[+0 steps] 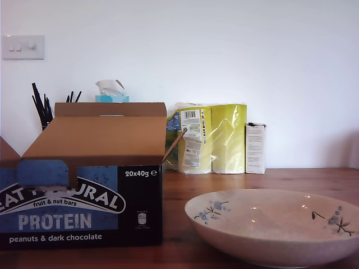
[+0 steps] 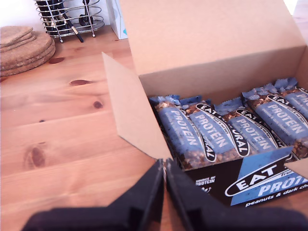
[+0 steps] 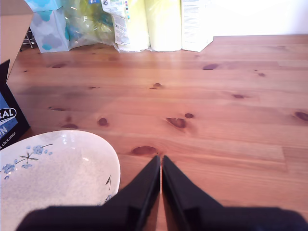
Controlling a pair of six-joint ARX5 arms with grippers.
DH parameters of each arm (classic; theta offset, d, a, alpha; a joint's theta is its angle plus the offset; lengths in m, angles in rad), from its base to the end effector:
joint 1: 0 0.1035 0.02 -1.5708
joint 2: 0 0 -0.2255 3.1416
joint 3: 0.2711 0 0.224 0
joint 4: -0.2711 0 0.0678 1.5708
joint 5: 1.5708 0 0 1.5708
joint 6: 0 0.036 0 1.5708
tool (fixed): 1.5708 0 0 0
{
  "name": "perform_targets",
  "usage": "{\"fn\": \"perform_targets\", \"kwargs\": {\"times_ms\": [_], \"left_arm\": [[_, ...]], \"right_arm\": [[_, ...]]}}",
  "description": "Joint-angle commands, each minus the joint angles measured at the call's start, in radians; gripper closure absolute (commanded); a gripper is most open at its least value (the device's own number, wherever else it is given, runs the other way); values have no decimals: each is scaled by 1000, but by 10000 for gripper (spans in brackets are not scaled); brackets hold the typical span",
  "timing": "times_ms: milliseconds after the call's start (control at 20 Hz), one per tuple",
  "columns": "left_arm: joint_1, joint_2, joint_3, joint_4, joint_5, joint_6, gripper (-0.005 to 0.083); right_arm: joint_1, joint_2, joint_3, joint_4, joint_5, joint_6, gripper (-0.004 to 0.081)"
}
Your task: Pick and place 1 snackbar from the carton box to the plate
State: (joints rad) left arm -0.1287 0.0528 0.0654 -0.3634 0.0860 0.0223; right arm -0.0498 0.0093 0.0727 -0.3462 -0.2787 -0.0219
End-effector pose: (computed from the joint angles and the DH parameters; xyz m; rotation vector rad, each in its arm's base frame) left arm 0.1059 -0.0168 0.1425 0.0295 0.3490 -0.2164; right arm 0.1048 0.0047 0.1506 0.0247 0.2771 0.2304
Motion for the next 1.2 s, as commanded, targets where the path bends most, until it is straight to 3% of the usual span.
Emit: {"fn": "perform_targets", "kwargs": {"times_ms": [0,400,550,700,800,950,1150], "left_arm": [[2,-7,-9,-11,48,4,797],[2,-7,-6,37,64,-8,797],[2,-7,39,102,71,-72,797],[2,-6,120,105,111,-119,797],[2,-4,172,96,153,-127,797],[2,39,265,37,194,-122,797],[2,196,410,-136,265,-5,797]], "right_arm": [[4,-6,-6,3,1,6,783],[4,-6,3,43,-1,12,783],[4,-6,66,119,-2,89,783],[5,-6,155,116,-8,171,783],[6,-5,210,110,-57,217,783],[15,21,305,24,-163,212,783],[32,135,485,-222,-296,103,783]]}}
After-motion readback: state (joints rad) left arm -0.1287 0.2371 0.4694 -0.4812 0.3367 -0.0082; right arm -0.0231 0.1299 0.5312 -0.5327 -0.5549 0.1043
